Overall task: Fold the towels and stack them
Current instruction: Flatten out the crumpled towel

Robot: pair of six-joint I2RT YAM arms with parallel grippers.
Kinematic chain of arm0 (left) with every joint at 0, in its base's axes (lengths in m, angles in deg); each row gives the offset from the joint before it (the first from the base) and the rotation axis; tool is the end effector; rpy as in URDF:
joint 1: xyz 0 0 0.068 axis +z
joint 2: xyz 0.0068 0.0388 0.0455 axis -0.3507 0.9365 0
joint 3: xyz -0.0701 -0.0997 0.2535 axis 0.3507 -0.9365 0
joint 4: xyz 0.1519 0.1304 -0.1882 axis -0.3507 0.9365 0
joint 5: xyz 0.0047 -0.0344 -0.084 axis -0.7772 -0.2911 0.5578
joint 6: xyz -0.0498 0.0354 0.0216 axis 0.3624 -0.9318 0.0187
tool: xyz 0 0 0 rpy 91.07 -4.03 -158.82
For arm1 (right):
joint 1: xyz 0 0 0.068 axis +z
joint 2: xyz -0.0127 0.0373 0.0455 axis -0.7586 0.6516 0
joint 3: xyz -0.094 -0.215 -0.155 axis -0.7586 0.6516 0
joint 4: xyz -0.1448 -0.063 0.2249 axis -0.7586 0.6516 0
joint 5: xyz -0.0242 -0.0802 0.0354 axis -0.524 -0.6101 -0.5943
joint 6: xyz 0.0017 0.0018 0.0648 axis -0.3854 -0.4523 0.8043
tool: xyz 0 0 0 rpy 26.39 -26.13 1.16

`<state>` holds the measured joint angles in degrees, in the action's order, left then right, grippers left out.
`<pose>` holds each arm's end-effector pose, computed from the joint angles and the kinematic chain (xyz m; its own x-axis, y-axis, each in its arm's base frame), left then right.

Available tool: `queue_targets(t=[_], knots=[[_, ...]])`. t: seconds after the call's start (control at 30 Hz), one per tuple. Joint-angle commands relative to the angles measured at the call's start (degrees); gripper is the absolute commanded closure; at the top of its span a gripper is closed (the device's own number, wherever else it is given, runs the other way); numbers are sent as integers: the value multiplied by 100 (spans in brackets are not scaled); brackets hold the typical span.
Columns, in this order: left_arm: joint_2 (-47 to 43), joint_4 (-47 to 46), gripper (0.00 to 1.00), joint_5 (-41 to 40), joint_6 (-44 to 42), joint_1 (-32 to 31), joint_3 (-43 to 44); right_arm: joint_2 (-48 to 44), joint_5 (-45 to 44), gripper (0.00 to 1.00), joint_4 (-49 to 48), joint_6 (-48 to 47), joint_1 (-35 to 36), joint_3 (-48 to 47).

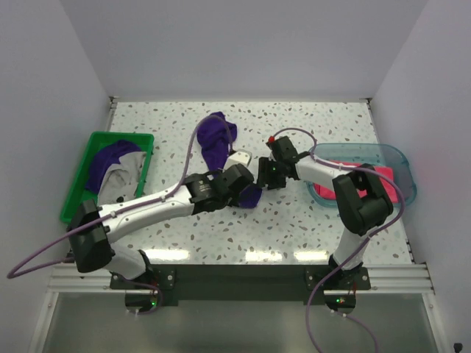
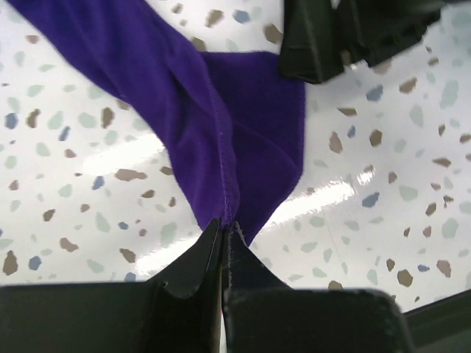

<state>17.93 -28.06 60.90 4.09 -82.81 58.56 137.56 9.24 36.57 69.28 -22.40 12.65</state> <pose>0.1770 -0.2858 0.2677 -0.6852 0.2414 -0.6872 0.3331 0.9429 -0.0010 0.3329 0.1782 0.1470 -0.9254 0.0374 -0.3771 -0.1046 0.9312 0.3491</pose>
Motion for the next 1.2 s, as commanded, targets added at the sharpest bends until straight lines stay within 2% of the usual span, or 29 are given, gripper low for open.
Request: queue_targets(t=[0.0,0.13,0.4,0.5,0.53,0.63,0.77,0.8,0.83,0.93,1.07,1.1,1.17], knots=[[-401,-60,100,224,276,348,-248,106,232,47,-283,154,-5,131],[-664,-25,100,338,302,550,-318,141,311,49,-371,172,-4,210],[-990,98,100,636,478,1174,-529,177,689,63,-494,259,83,271],[-1060,10,100,759,382,1402,-529,115,672,77,-450,268,83,272],[-1061,-16,100,795,338,1455,-521,98,567,89,-389,225,92,245],[-1026,-78,100,848,101,1945,-363,-52,-100,100,189,-126,83,-201],[-885,-174,100,1197,-435,2781,172,-280,-1339,100,1418,-889,40,-1744],[-789,-192,100,1304,-514,2974,348,-350,-1889,100,1605,-1031,40,-2054],[-745,-175,100,1435,-663,3368,785,-377,-2112,100,1937,-1163,40,-2667],[-551,-122,100,1779,-900,3932,1769,-439,-2755,100,2396,-1621,40,-3740],[-577,-200,100,1788,-1086,4145,2204,-702,-2845,100,2503,-1955,48,-4001],[-725,-244,100,1779,-1077,4154,2108,-816,-2722,100,2486,-1955,57,-3869],[-963,-463,100,1919,-972,4154,1381,-1123,-2300,100,2337,-1912,66,-3212]])
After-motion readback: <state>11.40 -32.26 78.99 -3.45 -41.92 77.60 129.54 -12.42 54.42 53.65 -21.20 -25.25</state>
